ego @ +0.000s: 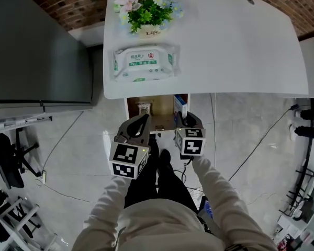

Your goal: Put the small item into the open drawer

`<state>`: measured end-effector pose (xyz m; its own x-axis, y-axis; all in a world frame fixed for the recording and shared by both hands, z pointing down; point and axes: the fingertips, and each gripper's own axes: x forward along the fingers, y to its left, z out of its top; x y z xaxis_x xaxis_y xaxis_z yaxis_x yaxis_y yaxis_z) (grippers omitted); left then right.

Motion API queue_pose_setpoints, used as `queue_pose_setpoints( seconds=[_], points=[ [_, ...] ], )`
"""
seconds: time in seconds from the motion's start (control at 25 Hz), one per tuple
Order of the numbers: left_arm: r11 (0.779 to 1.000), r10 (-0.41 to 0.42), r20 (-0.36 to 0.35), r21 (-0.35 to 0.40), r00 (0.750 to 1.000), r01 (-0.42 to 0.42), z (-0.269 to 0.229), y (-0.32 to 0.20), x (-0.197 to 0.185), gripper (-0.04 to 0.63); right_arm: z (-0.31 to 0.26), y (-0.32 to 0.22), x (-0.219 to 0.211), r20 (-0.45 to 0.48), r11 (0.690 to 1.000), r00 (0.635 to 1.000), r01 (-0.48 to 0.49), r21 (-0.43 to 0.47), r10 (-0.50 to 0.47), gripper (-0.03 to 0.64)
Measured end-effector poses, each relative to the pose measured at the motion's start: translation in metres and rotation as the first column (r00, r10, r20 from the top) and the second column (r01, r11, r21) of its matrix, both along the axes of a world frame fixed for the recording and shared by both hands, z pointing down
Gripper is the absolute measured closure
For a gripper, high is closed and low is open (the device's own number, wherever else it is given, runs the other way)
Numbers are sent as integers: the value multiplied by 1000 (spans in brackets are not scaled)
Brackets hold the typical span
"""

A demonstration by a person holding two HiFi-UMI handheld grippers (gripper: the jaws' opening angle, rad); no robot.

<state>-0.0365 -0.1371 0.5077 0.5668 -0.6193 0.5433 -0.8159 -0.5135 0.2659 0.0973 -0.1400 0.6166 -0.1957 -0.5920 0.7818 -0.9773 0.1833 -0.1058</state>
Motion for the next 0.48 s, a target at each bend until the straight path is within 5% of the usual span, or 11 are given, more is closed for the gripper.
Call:
queue_pose_setpoints(
  seconds=[0.48],
  points=[
    [999,-14,10,-36,1000,14,21,4,-2,578,37,-25,-7,-25,999,1000,-6,-33,5,523]
  ],
)
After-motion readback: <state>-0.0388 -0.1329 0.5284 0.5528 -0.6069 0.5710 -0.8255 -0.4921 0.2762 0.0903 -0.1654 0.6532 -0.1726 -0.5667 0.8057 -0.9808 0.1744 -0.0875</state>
